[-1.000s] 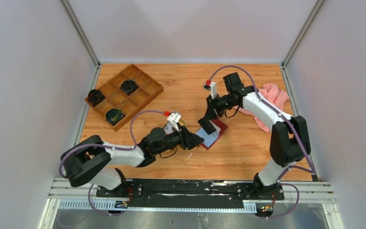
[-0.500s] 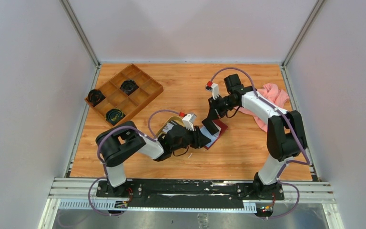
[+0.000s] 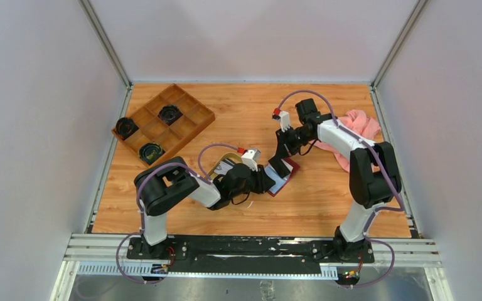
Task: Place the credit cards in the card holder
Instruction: Insert the credit card into the card holder.
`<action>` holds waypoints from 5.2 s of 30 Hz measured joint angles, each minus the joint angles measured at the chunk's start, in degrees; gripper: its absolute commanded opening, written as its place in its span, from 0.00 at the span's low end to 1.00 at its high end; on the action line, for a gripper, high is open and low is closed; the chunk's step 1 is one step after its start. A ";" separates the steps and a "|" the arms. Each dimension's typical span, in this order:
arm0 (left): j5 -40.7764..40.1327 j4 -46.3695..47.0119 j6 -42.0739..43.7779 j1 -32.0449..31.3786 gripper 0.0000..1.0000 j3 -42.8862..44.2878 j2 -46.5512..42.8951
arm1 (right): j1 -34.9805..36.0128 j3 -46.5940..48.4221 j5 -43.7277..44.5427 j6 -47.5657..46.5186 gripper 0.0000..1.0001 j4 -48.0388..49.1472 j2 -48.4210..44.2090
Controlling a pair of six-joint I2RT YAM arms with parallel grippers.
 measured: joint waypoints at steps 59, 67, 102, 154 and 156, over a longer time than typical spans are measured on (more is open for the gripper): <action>-2.51 -0.39 -3.02 1.07 0.19 -1.68 0.11 | -6.08 -0.74 -9.22 1.95 0.00 0.59 9.75; -2.36 -0.33 -3.02 1.09 0.19 -1.73 0.11 | -5.33 -0.74 -9.27 1.99 0.00 0.81 10.08; -1.99 -0.26 -3.02 1.18 0.19 -1.79 0.13 | 1.51 1.44 -3.61 0.50 0.27 -0.37 10.86; -0.52 1.95 -3.48 1.49 0.30 -2.78 0.44 | 9.46 3.37 11.06 -9.29 0.31 -7.34 7.61; -0.50 2.58 -3.48 1.49 0.31 -3.39 0.13 | 9.38 3.37 11.02 -9.33 0.31 -7.80 7.61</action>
